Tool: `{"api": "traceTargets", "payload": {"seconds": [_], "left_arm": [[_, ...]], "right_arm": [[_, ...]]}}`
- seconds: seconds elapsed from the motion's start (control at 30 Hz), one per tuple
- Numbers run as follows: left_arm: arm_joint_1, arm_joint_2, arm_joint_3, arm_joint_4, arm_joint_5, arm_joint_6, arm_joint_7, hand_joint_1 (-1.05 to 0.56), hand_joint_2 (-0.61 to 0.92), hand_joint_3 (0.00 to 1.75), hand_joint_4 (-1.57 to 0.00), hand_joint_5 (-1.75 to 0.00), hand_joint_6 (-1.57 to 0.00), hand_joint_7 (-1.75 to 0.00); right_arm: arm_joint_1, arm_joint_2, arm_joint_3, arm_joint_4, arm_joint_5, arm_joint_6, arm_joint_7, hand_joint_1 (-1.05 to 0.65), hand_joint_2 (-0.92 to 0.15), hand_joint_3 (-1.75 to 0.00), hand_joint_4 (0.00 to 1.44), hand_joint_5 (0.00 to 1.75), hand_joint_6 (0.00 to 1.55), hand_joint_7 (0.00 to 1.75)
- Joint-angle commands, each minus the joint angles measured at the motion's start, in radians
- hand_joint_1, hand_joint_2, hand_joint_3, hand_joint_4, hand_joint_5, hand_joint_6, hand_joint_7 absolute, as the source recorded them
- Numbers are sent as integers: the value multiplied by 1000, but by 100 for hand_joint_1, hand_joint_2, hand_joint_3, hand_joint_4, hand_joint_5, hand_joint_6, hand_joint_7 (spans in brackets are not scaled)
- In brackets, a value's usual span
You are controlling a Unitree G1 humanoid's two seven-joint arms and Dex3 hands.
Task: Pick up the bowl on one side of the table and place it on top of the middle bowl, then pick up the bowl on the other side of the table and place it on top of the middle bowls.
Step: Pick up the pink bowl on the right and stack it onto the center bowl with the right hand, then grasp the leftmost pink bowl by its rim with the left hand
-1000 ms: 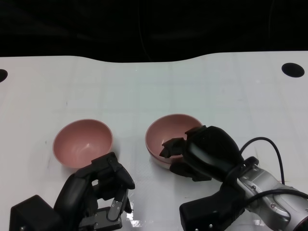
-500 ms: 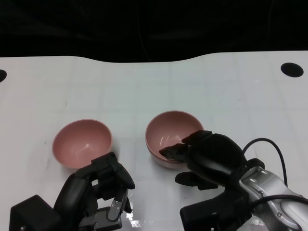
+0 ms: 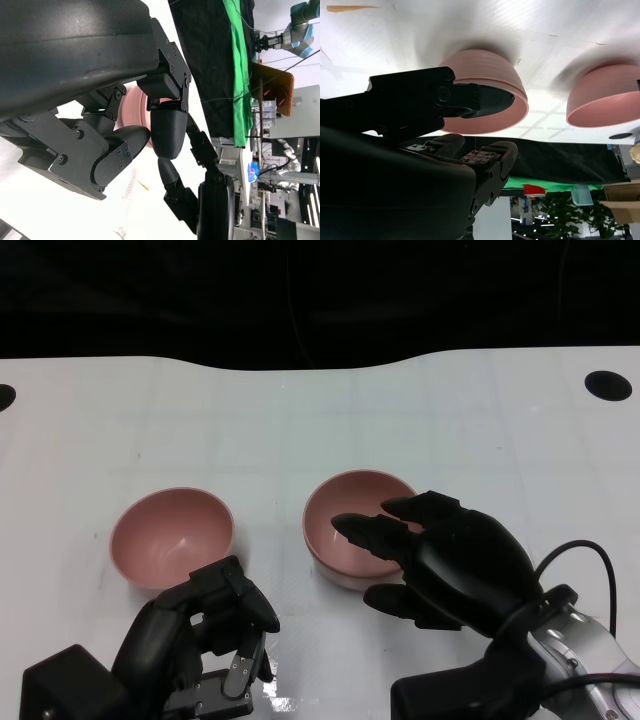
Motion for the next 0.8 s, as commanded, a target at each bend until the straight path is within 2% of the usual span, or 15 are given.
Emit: {"api": "traceTargets", "payload": {"seconds": [0.03,0.13,0.37,0.53,0.63,0.8], "left_arm": [[2,8,6,-4,-4,1,4,-11,50,126,-79,-175,-70,-150],[5,7,5,-7,-3,-4,4,-11,50,126,-79,-175,-70,-150],[3,8,6,-9,-4,-2,5,-11,50,126,-79,-175,-70,-150],[1,10,10,-11,-11,5,4,-11,50,126,-79,-175,-70,-150],[4,11,16,-8,-26,-3,-6,-10,50,126,-80,-175,-70,-150],[12,15,23,-1,-30,-32,-11,-9,50,125,-81,-175,-71,-152]], "right_arm": [[28,-29,-26,-31,19,-17,-17,-71,-92,-33,9,46,29,0],[62,-35,-52,-42,51,-63,-62,-69,-92,-29,3,71,34,3],[134,-57,-104,-54,98,-171,-172,-61,-92,-22,12,84,46,9],[200,-67,-146,-52,140,-273,-266,-51,-92,-18,34,94,65,19],[262,-60,-175,-71,201,-322,-276,-38,-92,-11,51,97,77,27],[335,-52,-207,-98,252,-375,-278,-22,-90,-11,75,103,92,36]]}}
